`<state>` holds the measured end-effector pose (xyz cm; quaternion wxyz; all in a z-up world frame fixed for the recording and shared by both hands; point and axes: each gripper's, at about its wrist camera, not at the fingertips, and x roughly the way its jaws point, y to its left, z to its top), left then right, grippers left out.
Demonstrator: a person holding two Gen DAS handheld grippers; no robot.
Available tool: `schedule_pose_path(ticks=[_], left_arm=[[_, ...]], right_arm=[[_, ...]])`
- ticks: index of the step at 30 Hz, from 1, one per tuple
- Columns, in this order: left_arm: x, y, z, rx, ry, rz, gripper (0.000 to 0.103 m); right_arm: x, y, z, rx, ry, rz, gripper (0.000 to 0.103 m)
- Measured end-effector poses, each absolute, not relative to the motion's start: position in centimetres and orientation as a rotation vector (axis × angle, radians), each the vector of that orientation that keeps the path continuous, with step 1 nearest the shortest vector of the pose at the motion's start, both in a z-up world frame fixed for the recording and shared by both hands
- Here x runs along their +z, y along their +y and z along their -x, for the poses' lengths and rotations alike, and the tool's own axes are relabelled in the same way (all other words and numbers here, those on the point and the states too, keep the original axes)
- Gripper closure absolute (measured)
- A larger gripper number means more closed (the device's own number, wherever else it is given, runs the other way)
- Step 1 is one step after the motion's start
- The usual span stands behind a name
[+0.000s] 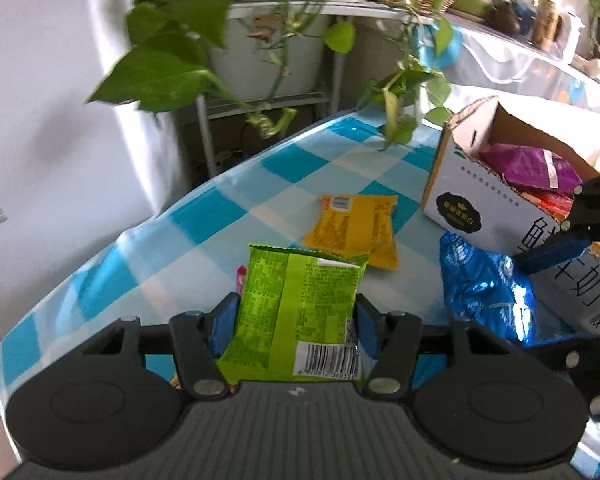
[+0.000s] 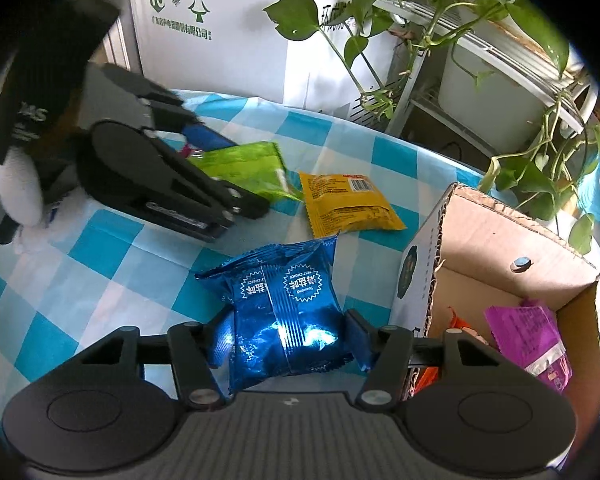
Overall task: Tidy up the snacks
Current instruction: 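Close left tool on green bag while right tool closes on blue bag, then lift green bag with left tool while right tool lifts blue bag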
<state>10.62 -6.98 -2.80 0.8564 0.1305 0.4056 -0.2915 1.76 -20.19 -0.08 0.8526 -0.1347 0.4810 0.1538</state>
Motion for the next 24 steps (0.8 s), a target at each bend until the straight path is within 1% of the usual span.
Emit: schedule_pose_path(ticks=[11, 24], left_arm=[[-0.2, -4.9, -7.6, -0.558, 0.837, -0.209, 0.045], [0.2, -4.4, -2.7, -0.551, 0.866, -0.140, 0.045]], right_arm=[[0.8, -20.5, -1.9, 0.314, 0.996, 0.186, 0.039], [1.7, -20.3, -1.0, 0.320, 0.974, 0.180, 0.039]])
